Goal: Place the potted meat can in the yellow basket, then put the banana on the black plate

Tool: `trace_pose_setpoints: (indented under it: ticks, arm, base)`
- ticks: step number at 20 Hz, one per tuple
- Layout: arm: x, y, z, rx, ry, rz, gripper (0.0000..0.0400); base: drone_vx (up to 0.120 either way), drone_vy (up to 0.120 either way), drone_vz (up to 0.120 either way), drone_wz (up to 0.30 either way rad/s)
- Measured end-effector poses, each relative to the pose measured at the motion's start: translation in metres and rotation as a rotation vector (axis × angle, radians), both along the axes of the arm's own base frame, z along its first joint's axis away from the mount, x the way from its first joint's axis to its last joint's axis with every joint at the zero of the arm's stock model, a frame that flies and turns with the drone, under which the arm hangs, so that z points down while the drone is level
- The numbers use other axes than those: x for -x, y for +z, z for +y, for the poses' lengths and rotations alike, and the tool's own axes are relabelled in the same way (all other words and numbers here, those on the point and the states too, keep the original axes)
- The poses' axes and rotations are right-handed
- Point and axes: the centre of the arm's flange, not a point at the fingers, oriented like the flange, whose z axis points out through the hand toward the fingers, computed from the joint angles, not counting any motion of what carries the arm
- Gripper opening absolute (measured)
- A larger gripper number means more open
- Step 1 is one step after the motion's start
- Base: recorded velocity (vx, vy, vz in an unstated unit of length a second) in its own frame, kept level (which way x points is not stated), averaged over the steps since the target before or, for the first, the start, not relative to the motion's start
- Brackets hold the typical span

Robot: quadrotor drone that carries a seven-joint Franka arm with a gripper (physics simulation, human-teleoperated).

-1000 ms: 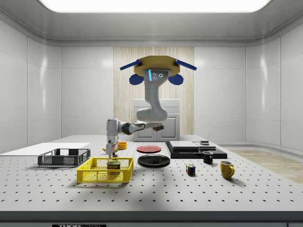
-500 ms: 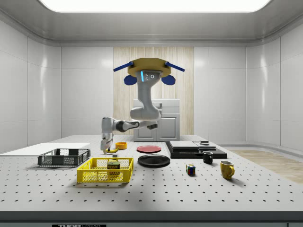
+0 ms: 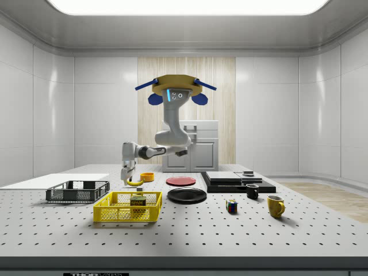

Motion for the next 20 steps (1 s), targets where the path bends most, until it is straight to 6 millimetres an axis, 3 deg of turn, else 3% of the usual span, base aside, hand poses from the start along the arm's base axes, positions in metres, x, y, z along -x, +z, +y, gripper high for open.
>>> trace_pose_setpoints:
  ticks: [14, 17, 20]
  arm:
    - [0.0, 0.0, 0.0, 0.0, 0.0, 0.0, 0.04]
    - [0.0, 0.0, 0.0, 0.0, 0.0, 0.0, 0.04]
    - [0.0, 0.0, 0.0, 0.0, 0.0, 0.0, 0.04]
  base:
    - [0.0, -0.12, 0.0, 0.0]
    - [0.0, -0.12, -0.107, 0.0]
    - [0.0, -0.12, 0.0, 0.0]
